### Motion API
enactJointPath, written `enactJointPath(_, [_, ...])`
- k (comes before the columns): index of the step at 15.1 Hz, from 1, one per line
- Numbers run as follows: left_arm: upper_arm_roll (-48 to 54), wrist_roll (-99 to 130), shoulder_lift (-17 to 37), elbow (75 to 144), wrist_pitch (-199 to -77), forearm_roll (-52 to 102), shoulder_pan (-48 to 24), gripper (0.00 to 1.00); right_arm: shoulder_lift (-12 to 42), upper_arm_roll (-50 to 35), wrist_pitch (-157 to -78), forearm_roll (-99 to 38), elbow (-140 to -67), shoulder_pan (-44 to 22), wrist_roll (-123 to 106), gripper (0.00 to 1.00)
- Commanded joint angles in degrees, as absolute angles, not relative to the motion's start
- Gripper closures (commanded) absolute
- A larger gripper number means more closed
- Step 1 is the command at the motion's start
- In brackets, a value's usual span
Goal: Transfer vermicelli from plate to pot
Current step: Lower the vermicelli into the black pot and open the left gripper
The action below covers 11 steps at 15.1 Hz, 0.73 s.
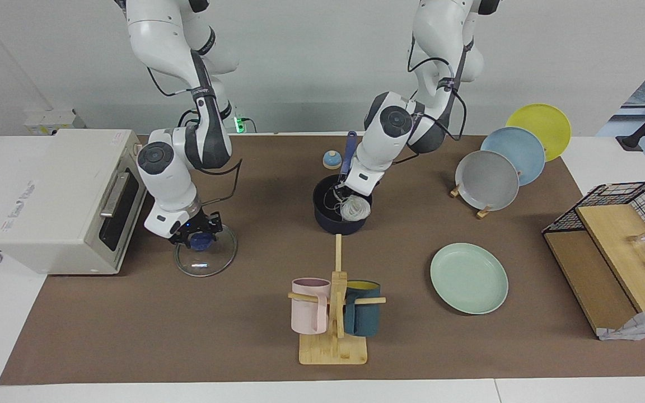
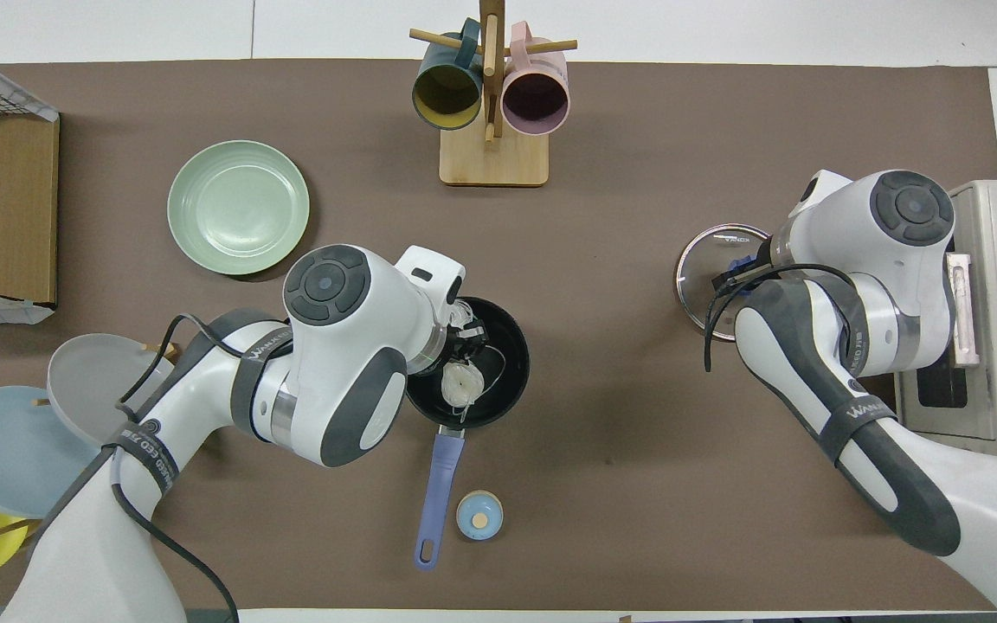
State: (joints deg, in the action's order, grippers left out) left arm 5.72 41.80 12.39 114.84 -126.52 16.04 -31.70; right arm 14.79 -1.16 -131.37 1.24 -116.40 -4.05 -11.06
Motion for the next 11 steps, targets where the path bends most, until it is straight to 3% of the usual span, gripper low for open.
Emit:
enactJointPath(1, [4.83,41.13,11.95,116.98,-129.12,16.70,-33.31,1.00,14.85,-1.58,-131.84,0.09,-116.37,-3.34,-13.01,0.37])
enactJointPath(2, [4.75,40.78,11.95,116.72,-128.85,16.26,-33.31,0.08,14.85,-1.67,-131.66,0.09,-116.11,-3.34,-13.09,0.38])
enactJointPath(3, [4.75,40.00,11.08,116.28,-127.54,14.35,-33.14,0.00,14.94,-1.58,-131.05,0.09,-115.49,-3.51,-13.10,0.38])
enactJointPath(8, [4.22,36.84,6.15,103.48,-104.98,13.36,-28.14,0.00,15.64,-1.58,-125.70,0.09,-110.49,-4.48,-12.83,0.38])
enactJointPath(11, [4.22,27.19,5.54,94.24,-96.87,9.60,-20.16,0.00,15.64,-1.76,-120.70,0.00,-106.37,-6.92,-11.96,0.50])
